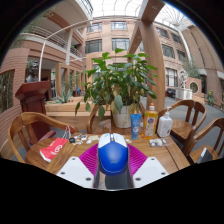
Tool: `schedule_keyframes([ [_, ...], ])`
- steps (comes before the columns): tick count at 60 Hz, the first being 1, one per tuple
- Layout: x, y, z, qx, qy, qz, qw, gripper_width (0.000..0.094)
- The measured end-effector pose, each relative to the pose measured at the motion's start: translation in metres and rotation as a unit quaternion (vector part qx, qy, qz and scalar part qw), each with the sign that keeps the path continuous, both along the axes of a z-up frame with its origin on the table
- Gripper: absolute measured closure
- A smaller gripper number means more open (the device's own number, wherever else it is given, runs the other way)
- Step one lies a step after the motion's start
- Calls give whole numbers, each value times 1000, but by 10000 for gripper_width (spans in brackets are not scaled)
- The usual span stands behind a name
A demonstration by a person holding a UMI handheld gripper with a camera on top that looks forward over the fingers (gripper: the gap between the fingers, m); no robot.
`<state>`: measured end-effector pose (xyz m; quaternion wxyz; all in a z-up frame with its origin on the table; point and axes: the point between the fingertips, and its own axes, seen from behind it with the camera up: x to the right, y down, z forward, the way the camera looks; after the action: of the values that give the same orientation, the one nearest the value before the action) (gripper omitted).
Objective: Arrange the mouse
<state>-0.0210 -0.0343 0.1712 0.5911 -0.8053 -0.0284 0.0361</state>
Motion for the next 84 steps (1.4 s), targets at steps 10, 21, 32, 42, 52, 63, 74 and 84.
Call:
schedule_keyframes([
  [10,59,19,-120,-114,-27,-38,992,555],
  [21,76,11,-181,-173,-20,-48,984,465],
  [32,78,-1,-160,-162,-10,-51,985,128],
  [42,77,-36,-102,-132,-21,-57,989,75],
  [52,71,-89,-49,-103,-27,-60,993,80],
  [63,60,-150,-20,-92,-33,-56,994,79],
  [74,58,-195,-8,-87,-41,-58,994,81],
  [84,59,-216,-7,-90,-37,-60,993,81],
])
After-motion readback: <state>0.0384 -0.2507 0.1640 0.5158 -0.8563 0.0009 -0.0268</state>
